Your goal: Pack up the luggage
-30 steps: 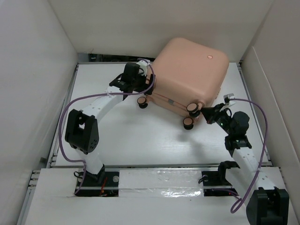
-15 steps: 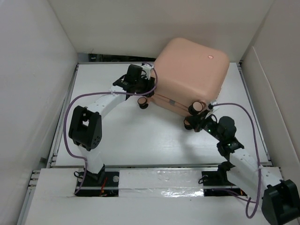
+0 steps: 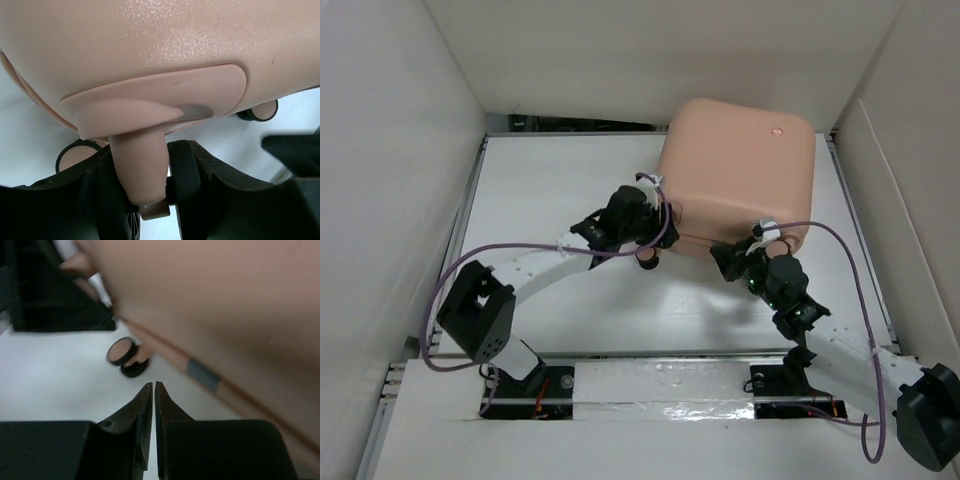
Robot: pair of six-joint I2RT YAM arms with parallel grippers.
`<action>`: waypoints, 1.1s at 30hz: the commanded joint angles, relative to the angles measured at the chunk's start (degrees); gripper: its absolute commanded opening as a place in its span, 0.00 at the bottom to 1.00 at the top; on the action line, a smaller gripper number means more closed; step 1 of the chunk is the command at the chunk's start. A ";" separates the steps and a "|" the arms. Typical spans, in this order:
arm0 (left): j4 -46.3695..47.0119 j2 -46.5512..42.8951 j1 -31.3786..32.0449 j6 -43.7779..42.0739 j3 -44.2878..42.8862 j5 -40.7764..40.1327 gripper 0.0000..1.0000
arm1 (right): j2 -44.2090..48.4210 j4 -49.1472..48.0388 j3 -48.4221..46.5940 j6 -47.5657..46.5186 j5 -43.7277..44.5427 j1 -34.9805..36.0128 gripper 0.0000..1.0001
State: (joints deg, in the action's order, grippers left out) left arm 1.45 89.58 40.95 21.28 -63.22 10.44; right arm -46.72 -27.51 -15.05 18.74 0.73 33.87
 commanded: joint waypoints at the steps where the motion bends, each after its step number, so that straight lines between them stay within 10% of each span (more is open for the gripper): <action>1: 15.65 -11.51 8.87 1.39 5.81 11.12 0.00 | -1.35 2.53 -3.49 -4.59 3.40 -3.88 0.13; 9: 23.59 -20.84 16.87 6.58 21.44 -0.50 0.00 | -4.24 8.51 -12.07 -9.15 -14.15 -19.97 0.58; 18: 30.10 -28.76 26.38 12.74 33.86 -15.44 0.00 | -34.13 18.97 -38.55 -15.31 -29.13 -13.23 0.66; 24: 26.51 -30.69 24.53 8.27 30.63 -17.55 0.00 | -23.97 20.56 -36.03 -14.44 -26.14 -11.70 0.70; 27: 21.15 -32.45 21.12 8.60 26.85 -21.24 0.01 | -12.99 18.90 -28.59 -10.84 -18.51 -14.08 0.52; 30: 15.26 -32.45 13.13 10.80 21.50 -21.25 0.54 | -3.57 13.46 -18.84 -6.97 -10.60 -17.51 0.00; 33: 8.76 -29.65 7.75 11.86 15.87 -22.47 0.82 | 0.57 9.76 -12.74 -4.95 -8.73 -22.52 0.00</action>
State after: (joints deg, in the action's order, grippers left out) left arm 14.81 59.42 52.47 32.21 -40.29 -9.78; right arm -46.52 -13.78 -32.93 10.59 -14.50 14.15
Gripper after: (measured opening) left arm 0.801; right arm 0.010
